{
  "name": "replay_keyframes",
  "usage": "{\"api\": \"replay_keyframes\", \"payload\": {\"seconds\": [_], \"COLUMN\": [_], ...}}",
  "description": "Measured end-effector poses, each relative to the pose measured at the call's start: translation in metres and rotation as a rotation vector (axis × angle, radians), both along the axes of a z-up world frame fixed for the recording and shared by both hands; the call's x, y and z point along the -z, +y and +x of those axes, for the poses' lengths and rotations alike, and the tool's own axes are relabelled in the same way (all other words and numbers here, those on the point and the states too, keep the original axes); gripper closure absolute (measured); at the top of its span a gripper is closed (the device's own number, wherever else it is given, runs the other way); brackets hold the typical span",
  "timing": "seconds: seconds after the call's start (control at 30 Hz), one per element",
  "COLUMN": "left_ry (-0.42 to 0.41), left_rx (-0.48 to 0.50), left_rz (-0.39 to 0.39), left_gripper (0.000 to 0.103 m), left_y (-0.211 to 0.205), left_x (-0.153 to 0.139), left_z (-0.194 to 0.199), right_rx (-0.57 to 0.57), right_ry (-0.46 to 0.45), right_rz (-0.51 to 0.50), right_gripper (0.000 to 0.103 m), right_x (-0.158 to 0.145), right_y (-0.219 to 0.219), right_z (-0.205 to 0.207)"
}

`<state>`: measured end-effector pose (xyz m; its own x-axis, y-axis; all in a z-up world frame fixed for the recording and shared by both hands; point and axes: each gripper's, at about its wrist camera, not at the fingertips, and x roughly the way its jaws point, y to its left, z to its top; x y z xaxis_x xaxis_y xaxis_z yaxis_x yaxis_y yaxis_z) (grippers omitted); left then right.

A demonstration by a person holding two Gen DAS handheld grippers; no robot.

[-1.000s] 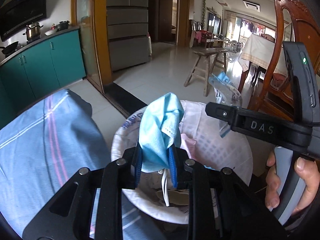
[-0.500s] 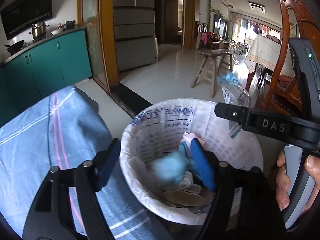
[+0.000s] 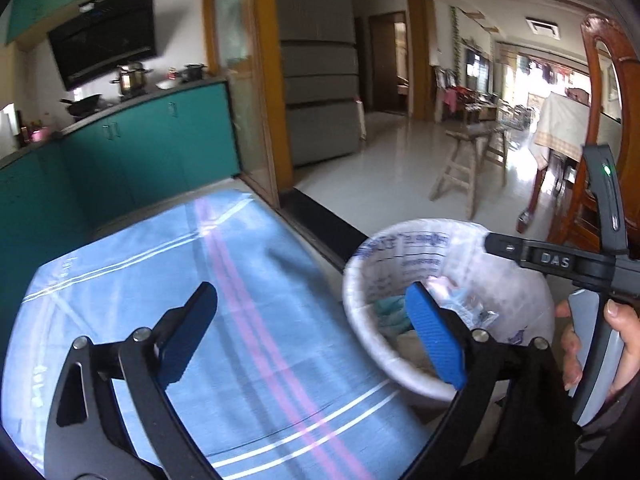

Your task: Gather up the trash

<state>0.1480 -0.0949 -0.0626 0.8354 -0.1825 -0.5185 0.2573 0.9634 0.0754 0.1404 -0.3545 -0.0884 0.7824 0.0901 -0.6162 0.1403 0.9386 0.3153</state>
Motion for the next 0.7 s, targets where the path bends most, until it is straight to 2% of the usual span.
{"api": "replay_keyframes", "payload": {"seconds": [0.1, 0.2, 0.3, 0.43, 0.53, 0.7], "left_ry": [-0.023, -0.063, -0.106, -0.151, -0.193, -0.213], "left_rx": [-0.056, -0.128, -0.181, -0.210, -0.254, -0.269], "left_rz": [0.005, 0.032, 0.026, 0.007, 0.018, 0.013], "left_gripper": [0.007, 0.003, 0.003, 0.003, 0.003, 0.003], "left_y": [0.027, 0.055, 0.083, 0.114, 0.130, 0.142], "left_x": [-0.008, -0.021, -0.038, -0.060, -0.072, -0.083], "left_z": [-0.021, -0.051, -0.084, -0.129, -0.159, -0.188], "right_rx": [-0.002, -0.008, -0.044, -0.103, -0.096, -0.050], "right_ry": [-0.059, -0.141, -0.240, -0.301, -0.361, -0.550], "right_rz": [-0.015, -0.024, -0.055, -0.157, -0.254, -0.275], "right_gripper": [0.011, 0.005, 0.003, 0.003, 0.003, 0.003], "right_x": [-0.004, -0.014, -0.035, -0.074, -0.101, -0.127], "right_y": [0.012, 0.032, 0.064, 0.103, 0.131, 0.151], "right_z": [-0.021, -0.055, -0.101, -0.133, -0.155, -0.200]}}
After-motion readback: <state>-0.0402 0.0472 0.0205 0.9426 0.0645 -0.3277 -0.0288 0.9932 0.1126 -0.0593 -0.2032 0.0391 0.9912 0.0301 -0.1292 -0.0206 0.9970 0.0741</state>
